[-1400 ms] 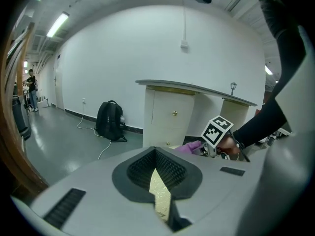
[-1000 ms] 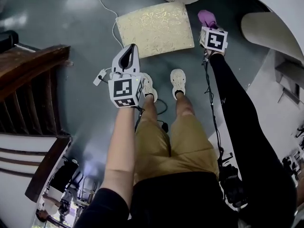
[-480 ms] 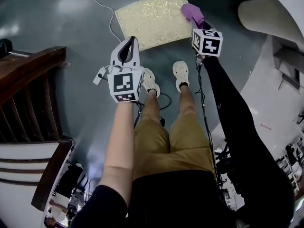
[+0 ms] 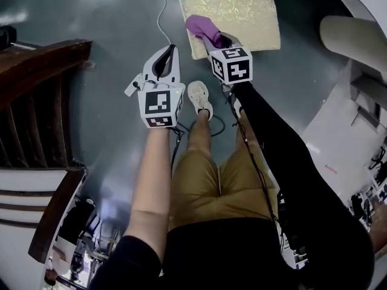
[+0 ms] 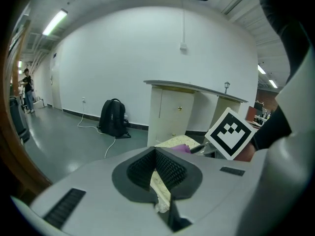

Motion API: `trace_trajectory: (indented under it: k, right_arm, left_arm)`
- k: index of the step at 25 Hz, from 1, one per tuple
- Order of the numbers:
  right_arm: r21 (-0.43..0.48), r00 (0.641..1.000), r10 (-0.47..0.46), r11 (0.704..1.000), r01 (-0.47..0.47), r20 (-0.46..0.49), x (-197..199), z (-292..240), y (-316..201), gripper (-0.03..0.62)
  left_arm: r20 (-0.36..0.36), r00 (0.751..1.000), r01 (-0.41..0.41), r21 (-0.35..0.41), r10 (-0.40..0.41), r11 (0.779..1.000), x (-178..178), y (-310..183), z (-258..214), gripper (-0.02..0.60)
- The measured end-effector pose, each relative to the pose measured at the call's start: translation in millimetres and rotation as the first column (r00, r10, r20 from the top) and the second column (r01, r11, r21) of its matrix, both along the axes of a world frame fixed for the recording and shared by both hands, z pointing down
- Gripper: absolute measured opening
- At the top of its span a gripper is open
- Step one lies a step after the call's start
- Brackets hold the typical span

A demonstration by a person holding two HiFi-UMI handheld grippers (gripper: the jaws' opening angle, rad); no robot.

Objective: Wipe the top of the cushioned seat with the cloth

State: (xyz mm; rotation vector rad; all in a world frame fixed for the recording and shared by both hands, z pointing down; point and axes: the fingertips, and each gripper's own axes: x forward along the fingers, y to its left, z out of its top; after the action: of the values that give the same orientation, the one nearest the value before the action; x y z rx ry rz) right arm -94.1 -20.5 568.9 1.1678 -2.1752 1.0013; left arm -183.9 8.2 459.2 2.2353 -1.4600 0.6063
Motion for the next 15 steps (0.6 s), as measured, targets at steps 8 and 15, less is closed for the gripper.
trace_trajectory:
  k: [8, 15]
  right_arm:
    - [-0.152, 0.986, -0.133, 0.981, 0.117, -0.101, -48.5, 57.1, 26.7, 0.086]
    - [-0.156, 0.986, -0.083, 0.986, 0.060, -0.146, -3.7, 61.9, 17.5, 0.086]
  left_arm:
    - [-0.035, 0.998, 0.051, -0.006, -0.051, 0.999, -25.6, 2.3, 7.3, 0.008]
    - [-0.048, 0.997, 0.053, 0.009, -0.052, 0.999, -12.0, -7.5, 0.1, 0.008]
